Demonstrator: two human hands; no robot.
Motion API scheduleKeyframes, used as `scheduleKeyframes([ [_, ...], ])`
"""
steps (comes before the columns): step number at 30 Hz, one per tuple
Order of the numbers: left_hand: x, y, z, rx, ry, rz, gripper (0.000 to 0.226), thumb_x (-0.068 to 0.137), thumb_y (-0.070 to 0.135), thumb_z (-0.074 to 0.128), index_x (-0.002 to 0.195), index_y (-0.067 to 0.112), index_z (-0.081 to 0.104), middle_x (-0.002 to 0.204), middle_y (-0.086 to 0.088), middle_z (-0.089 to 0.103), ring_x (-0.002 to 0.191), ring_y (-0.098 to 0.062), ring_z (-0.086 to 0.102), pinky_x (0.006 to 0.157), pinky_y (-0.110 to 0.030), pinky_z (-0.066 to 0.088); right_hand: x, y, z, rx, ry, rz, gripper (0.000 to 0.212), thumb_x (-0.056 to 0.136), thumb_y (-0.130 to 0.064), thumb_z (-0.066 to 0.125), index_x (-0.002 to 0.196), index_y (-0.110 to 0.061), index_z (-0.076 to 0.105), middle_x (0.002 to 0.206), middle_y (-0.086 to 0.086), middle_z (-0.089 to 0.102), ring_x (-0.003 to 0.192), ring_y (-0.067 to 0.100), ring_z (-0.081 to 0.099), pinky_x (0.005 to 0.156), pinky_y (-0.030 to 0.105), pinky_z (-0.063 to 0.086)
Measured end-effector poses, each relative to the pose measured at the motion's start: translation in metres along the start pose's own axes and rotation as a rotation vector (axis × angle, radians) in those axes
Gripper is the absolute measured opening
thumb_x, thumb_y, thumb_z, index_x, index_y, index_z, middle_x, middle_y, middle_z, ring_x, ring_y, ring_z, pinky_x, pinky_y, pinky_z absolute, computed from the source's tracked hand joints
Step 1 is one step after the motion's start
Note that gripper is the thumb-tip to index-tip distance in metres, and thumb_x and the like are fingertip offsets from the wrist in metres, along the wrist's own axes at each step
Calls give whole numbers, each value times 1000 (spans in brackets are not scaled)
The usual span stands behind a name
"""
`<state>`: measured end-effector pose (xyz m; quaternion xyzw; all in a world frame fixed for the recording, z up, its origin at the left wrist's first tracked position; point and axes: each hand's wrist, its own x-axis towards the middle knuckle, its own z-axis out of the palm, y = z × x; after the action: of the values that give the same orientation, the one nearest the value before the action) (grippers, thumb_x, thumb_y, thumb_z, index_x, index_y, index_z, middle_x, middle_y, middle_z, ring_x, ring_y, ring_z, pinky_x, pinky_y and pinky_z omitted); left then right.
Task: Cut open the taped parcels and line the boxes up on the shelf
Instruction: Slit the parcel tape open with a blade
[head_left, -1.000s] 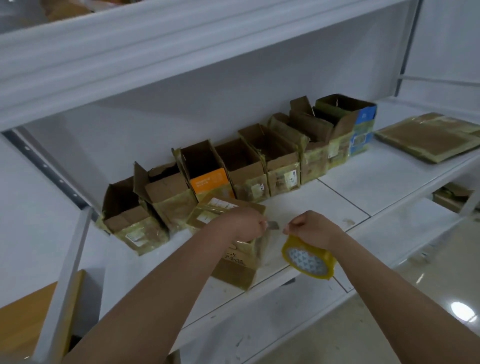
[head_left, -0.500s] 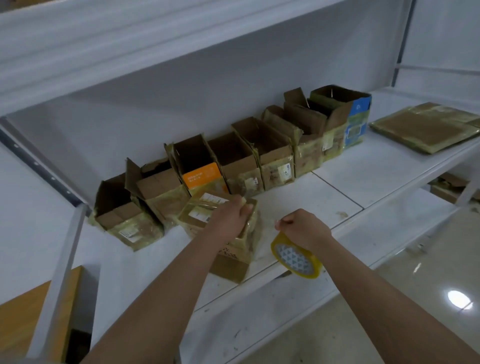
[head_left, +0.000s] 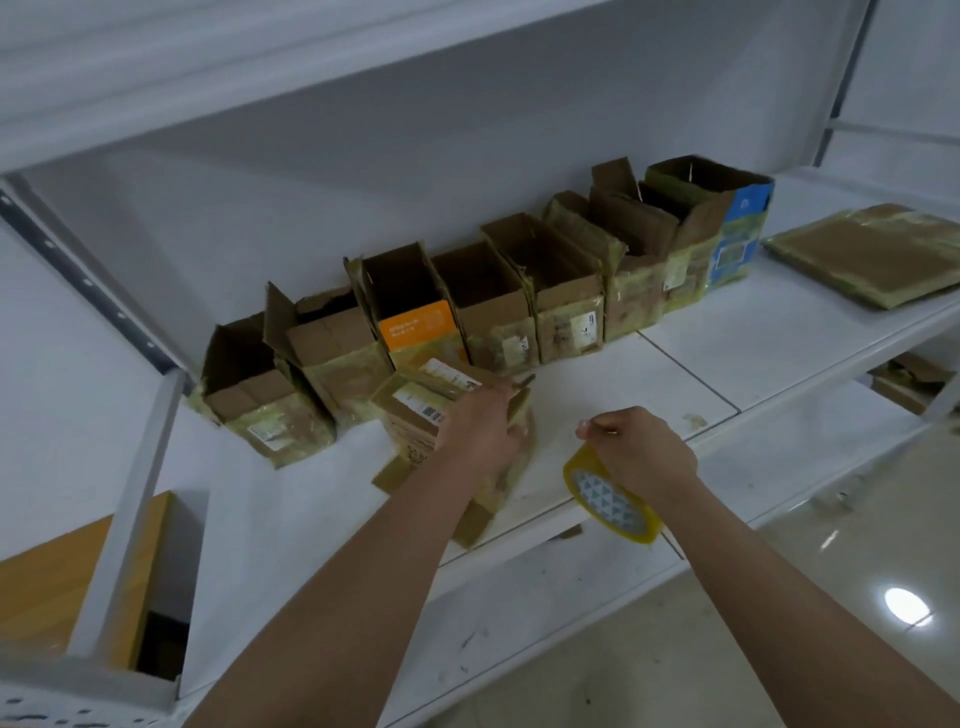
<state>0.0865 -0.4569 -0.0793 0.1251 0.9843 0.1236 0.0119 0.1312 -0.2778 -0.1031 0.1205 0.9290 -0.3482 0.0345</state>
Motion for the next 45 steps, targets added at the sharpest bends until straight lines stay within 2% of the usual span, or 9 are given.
scheduleKeyframes([
  [7, -45, -54, -25, -58, -176, 314, 66, 88, 32, 69, 147, 36, 39, 147, 11, 46, 132, -9, 44, 104, -21, 35, -9, -22, -12, 143, -100, -67, 21, 91, -46, 61, 86, -34, 77, 89, -9, 69, 88, 16, 62, 86, 37, 52],
  [11, -62, -99, -51, 7, -275, 355, 71, 82, 24, 76, 140, 47, 41, 128, 26, 49, 114, 3, 46, 84, -9, 36, -20, -48, -8, 170, -218, -153, 24, 89, -43, 67, 82, -23, 79, 80, 0, 72, 85, 18, 67, 86, 38, 53],
  [18, -71, -126, -47, -270, -258, 255, 81, 73, 43, 83, 139, 42, 36, 133, 17, 49, 114, -5, 52, 92, -26, 51, -38, -92, 3, 313, -293, -185, 20, 90, -38, 67, 89, -23, 81, 86, 1, 76, 87, 14, 70, 87, 33, 54],
  [23, -76, -109, -47, -712, 130, 79, 27, 83, 51, 69, 103, 34, 63, 71, 18, 59, 65, 6, 56, 61, -16, 44, -50, -105, 0, 362, -261, -189, 21, 90, -39, 67, 92, -22, 80, 86, -2, 77, 81, 11, 72, 81, 27, 56],
  [26, -77, -85, -53, -851, 163, 44, 49, 79, 71, 57, 89, 24, 67, 81, 6, 71, 76, -6, 66, 70, -27, 53, -58, -112, 1, 359, -235, -198, 23, 91, -37, 66, 89, -19, 80, 78, 0, 76, 73, 11, 72, 70, 22, 55],
  [30, -78, -58, -52, -825, 153, 98, 49, 75, 73, 52, 62, 26, 61, 56, 12, 57, 54, 6, 53, 51, -10, 37, -67, -118, 3, 314, -209, -224, 35, 95, -33, 61, 77, -7, 75, 68, 3, 71, 66, 13, 68, 66, 27, 53],
  [33, -77, -54, -39, -869, 215, 135, 42, 79, 54, 67, 70, 13, 61, 60, 9, 56, 55, 2, 51, 54, -15, 40, -72, -118, 4, 350, -220, -212, 25, 95, -32, 61, 90, -15, 80, 80, 4, 76, 78, 16, 73, 75, 28, 57],
  [37, -81, -53, -31, -992, 226, 137, 26, 81, 33, 76, 71, 14, 62, 57, 13, 58, 55, 4, 53, 54, -10, 41, -74, -118, 6, 420, -262, -174, 26, 97, -34, 59, 88, -20, 79, 73, 0, 75, 68, 11, 72, 57, 17, 53],
  [45, -88, -74, -33, -628, 398, 48, 29, 94, 44, 58, 73, 27, 47, 62, 8, 51, 57, -10, 50, 54, -32, 42, -70, -110, -2, 589, -312, -110, 32, 78, -44, 73, 103, -25, 73, 99, 2, 74, 90, 21, 71, 72, 30, 54],
])
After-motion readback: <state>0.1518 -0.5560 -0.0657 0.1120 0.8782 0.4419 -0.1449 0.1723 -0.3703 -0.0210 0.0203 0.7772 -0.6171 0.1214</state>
